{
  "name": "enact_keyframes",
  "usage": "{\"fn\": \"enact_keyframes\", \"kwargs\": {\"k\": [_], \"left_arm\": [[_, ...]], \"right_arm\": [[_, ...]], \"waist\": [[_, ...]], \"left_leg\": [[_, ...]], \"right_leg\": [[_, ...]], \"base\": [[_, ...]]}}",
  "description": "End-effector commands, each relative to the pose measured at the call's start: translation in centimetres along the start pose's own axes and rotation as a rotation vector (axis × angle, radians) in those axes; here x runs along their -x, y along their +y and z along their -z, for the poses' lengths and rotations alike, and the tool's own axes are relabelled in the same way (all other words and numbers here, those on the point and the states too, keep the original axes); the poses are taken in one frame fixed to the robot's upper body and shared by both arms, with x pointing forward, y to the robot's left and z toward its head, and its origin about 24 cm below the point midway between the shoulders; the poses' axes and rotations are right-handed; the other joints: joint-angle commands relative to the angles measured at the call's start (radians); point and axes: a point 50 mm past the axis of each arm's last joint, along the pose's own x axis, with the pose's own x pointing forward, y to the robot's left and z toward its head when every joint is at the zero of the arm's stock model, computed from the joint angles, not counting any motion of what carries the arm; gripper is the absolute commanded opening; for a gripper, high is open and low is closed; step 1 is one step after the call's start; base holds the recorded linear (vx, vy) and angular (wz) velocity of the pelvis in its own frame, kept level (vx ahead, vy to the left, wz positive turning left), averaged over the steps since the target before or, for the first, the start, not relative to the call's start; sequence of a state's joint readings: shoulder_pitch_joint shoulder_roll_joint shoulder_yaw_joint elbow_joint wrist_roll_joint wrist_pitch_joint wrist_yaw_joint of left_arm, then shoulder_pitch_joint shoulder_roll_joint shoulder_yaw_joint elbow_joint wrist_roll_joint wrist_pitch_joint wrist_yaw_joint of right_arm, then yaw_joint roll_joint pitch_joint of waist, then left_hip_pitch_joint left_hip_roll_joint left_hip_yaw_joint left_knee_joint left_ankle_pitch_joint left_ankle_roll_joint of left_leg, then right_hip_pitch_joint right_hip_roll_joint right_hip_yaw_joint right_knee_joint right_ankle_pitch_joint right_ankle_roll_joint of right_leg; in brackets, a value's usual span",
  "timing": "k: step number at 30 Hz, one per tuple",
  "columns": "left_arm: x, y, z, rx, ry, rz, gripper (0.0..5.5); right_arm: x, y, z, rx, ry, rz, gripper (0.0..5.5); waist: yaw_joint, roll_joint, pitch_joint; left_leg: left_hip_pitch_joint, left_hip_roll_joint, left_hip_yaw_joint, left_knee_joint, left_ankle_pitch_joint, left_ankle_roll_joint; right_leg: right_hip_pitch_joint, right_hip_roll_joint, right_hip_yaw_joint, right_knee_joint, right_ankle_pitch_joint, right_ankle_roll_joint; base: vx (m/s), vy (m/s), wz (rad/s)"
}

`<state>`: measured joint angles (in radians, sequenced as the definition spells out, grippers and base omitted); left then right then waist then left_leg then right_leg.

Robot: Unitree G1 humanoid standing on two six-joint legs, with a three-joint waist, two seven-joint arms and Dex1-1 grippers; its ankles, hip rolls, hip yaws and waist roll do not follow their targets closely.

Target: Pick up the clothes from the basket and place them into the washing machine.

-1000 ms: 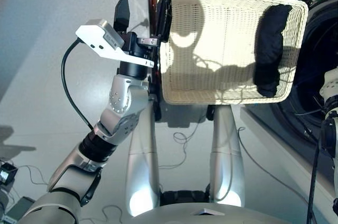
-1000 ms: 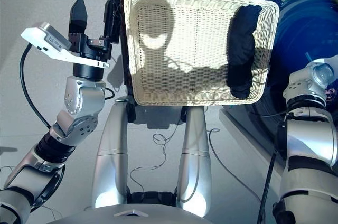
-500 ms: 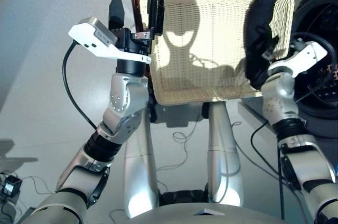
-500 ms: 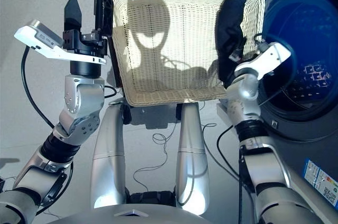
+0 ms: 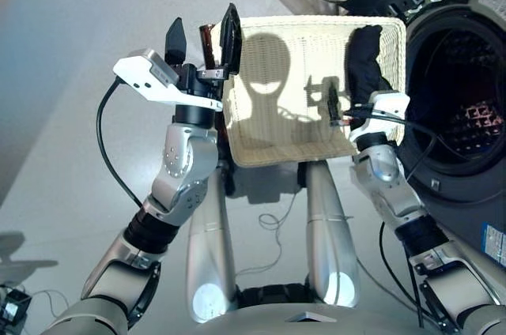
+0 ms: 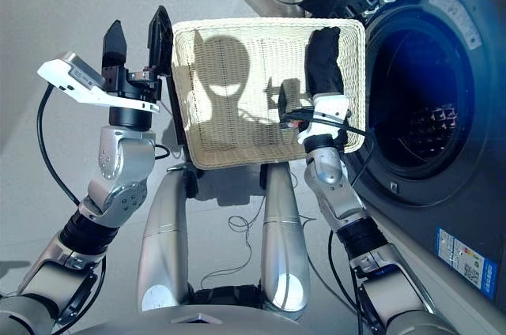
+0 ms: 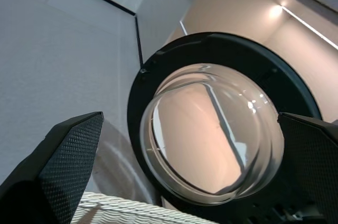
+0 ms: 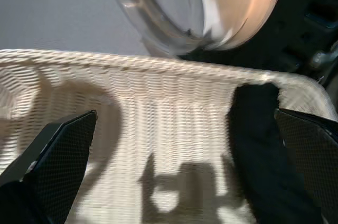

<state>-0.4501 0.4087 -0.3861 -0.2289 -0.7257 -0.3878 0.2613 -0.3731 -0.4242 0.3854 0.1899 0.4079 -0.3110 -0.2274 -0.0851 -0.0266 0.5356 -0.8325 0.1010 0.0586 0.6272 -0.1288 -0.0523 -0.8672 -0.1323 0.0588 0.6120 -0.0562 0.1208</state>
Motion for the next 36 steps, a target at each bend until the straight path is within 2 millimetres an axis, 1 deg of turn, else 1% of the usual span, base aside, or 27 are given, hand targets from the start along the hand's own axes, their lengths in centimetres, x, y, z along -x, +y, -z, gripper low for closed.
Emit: {"fn": "enact_keyframes", "kwargs": {"k": [1, 3, 5, 8, 12, 13, 14, 17, 18, 20, 21, 23, 24, 25, 28, 30, 31, 32, 34, 35, 36], "left_arm": [[-0.2, -1.4, -2.2, 0.007, -0.127, 0.101, 5.5], [-0.3, -1.5, -2.1, 0.033, -0.128, 0.104, 5.5], [-0.3, -1.6, -2.1, 0.05, -0.126, 0.104, 5.5], [-0.3, -1.9, -1.9, 0.073, -0.124, 0.105, 5.5], [-0.3, -2.3, -2.0, 0.105, -0.128, 0.108, 5.5], [-0.3, -2.5, -2.1, 0.123, -0.131, 0.113, 5.5], [-0.3, -2.5, -2.2, 0.123, -0.131, 0.113, 5.5], [-0.1, -2.9, -2.1, 0.15, -0.118, 0.137, 5.5], [-0.1, -2.9, -2.1, 0.15, -0.119, 0.137, 5.5], [-0.1, -3.3, -2.0, 0.159, -0.106, 0.155, 5.5], [-0.1, -3.3, -2.0, 0.159, -0.107, 0.155, 5.5], [-0.1, -3.5, -2.1, 0.157, -0.104, 0.172, 5.5], [-0.1, -3.5, -2.1, 0.156, -0.105, 0.172, 5.5], [-0.1, -3.7, -2.2, 0.16, -0.104, 0.187, 5.5], [-0.2, -3.8, -2.3, 0.153, -0.107, 0.195, 5.5], [-0.2, -4.0, -2.6, 0.147, -0.114, 0.209, 5.5], [-0.2, -4.1, -2.7, 0.15, -0.116, 0.216, 5.5], [-0.2, -4.4, -2.6, 0.159, -0.113, 0.226, 5.5], [-0.2, -4.5, -2.7, 0.161, -0.112, 0.227, 5.5], [0.0, -4.7, -2.5, 0.165, -0.105, 0.232, 5.5], [-0.1, -4.7, -2.5, 0.165, -0.106, 0.232, 5.5]], "right_arm": [[-0.8, -0.2, -1.7, 0.011, -0.088, -0.01, 5.5], [-1.3, -0.6, -1.1, -0.02, -0.063, 0.025, 5.5], [-1.8, -1.4, -0.7, 0.016, -0.037, 0.079, 5.5], [-3.3, -3.3, -0.7, 0.126, -0.02, 0.165, 5.5], [-5.2, -5.9, -1.3, 0.24, 0.002, 0.275, 5.5], [-5.9, -7.0, -1.7, 0.26, 0.014, 0.324, 5.5], [-5.9, -7.0, -1.7, 0.26, 0.014, 0.323, 5.5], [-6.4, -9.8, -1.5, 0.29, 0.077, 0.429, 5.5], [-6.4, -9.8, -1.6, 0.29, 0.077, 0.429, 5.5], [-6.5, -11.4, -1.3, 0.323, 0.138, 0.477, 5.5], [-6.6, -11.4, -1.3, 0.322, 0.137, 0.477, 5.5], [-6.6, -12.5, -0.9, 0.366, 0.2, 0.488, 5.5], [-6.6, -12.5, -1.0, 0.366, 0.199, 0.488, 5.5], [-6.9, -13.1, -1.2, 0.408, 0.229, 0.489, 5.5], [-7.3, -13.2, -1.3, 0.444, 0.257, 0.471, 5.5], [-7.4, -13.5, -1.1, 0.46, 0.297, 0.47, 5.5], [-7.5, -13.7, -1.2, 0.459, 0.304, 0.48, 5.5], [-7.6, -14.0, -1.2, 0.44, 0.324, 0.499, 5.5], [-7.6, -14.2, -1.3, 0.434, 0.331, 0.51, 5.5], [-7.4, -14.4, -1.0, 0.43, 0.355, 0.515, 5.5], [-7.5, -14.4, -1.0, 0.43, 0.354, 0.515, 5.5]], "waist": [[-0.001, 0.015, -0.016], [0.005, 0.021, -0.016], [0.01, 0.027, -0.016], [0.021, 0.04, -0.016], [0.04, 0.061, -0.016], [0.046, 0.069, -0.016], [0.046, 0.069, -0.016], [0.056, 0.086, -0.016], [0.056, 0.086, -0.016], [0.06, 0.093, -0.016], [0.06, 0.093, -0.016], [0.066, 0.097, -0.016], [0.066, 0.097, -0.016], [0.069, 0.099, -0.016], [0.07, 0.103, -0.016], [0.075, 0.112, -0.016], [0.076, 0.117, -0.016], [0.079, 0.124, -0.016], [0.081, 0.127, -0.016], [0.083, 0.132, -0.016], [0.083, 0.133, -0.016]], "left_leg": [[0.046, -0.013, 0.015, -0.107, 0.077, -0.034], [0.045, -0.013, 0.014, -0.105, 0.078, -0.034], [0.046, -0.013, 0.009, -0.105, 0.079, -0.035], [0.037, -0.013, 0.006, -0.098, 0.08, -0.037], [0.007, -0.013, 0.002, -0.081, 0.082, -0.041], [-0.008, -0.013, 0.001, -0.066, 0.078, -0.043], [-0.01, -0.013, 0.0, -0.065, 0.078, -0.043], [-0.053, -0.013, 0.002, -0.02, 0.068, -0.05], [-0.054, -0.013, 0.002, -0.018, 0.067, -0.05], [-0.091, -0.012, 0.001, 0.023, 0.056, -0.054], [-0.093, -0.012, 0.0, 0.025, 0.055, -0.054], [-0.141, -0.014, -0.007, 0.079, 0.045, -0.055], [-0.144, -0.014, -0.007, 0.081, 0.044, -0.055], [-0.177, -0.013, -0.011, 0.108, 0.041, -0.056], [-0.213, -0.013, -0.012, 0.136, 0.038, -0.056], [-0.246, -0.016, -0.011, 0.161, 0.036, -0.054], [-0.261, -0.018, -0.013, 0.17, 0.035, -0.054], [-0.28, -0.016, -0.01, 0.183, 0.034, -0.052], [-0.293, -0.016, -0.009, 0.196, 0.03, -0.051], [-0.29, -0.018, -0.013, 0.222, -0.006, -0.053], [-0.292, -0.017, -0.013, 0.224, -0.007, -0.053]], "right_leg": [[0.012, -0.019, -0.013, -0.06, 0.034, 0.022], [0.014, -0.019, -0.015, -0.061, 0.033, 0.02], [0.014, -0.021, -0.019, -0.057, 0.03, 0.018], [0.004, -0.022, -0.021, -0.048, 0.025, 0.013], [-0.026, -0.021, -0.02, -0.019, 0.01, 0.004], [-0.043, -0.02, -0.016, -0.001, 0.002, 0.0], [-0.044, -0.02, -0.016, 0.0, 0.002, 0.0], [-0.089, -0.018, -0.015, 0.051, -0.018, -0.008], [-0.09, -0.018, -0.015, 0.053, -0.018, -0.008], [-0.133, -0.015, -0.016, 0.103, -0.038, -0.013], [-0.136, -0.015, -0.016, 0.105, -0.038, -0.013], [-0.188, -0.007, -0.019, 0.166, -0.05, -0.014], [-0.19, -0.007, -0.019, 0.168, -0.051, -0.014], [-0.224, -0.007, -0.021, 0.195, -0.051, -0.012], [-0.261, -0.007, -0.022, 0.225, -0.053, -0.01], [-0.297, -0.008, -0.024, 0.256, -0.054, -0.01], [-0.311, -0.006, -0.022, 0.266, -0.056, -0.011], [-0.338, -0.006, -0.022, 0.286, -0.058, -0.011], [-0.352, -0.006, -0.022, 0.3, -0.062, -0.01], [-0.349, -0.007, -0.022, 0.329, -0.098, -0.008], [-0.351, -0.007, -0.022, 0.331, -0.098, -0.008]], "base": [[0.0, 0.0, 0.0], [0.0, 0.0, 0.0], [0.0, 0.0, 0.0], [0.0, 0.0, 0.0], [-0.009, -0.014, 0.002], [0.0, 0.0, 0.0], [0.0, 0.0, 0.0], [-0.016, -0.021, 0.038], [-0.038, -0.027, 0.212], [0.0, 0.0, 0.0], [0.0, 0.0, 0.0], [0.0, 0.0, 0.0], [-0.047, -0.051, 0.147], [0.0, 0.0, 0.0], [0.0, 0.0, 0.0], [0.0, 0.0, 0.0], [0.0, 0.0, 0.0], [0.0, 0.0, 0.0], [0.04, 0.0, 0.019], [0.08, 0.0, -0.013], [0.0, 0.0, 0.0]]}}
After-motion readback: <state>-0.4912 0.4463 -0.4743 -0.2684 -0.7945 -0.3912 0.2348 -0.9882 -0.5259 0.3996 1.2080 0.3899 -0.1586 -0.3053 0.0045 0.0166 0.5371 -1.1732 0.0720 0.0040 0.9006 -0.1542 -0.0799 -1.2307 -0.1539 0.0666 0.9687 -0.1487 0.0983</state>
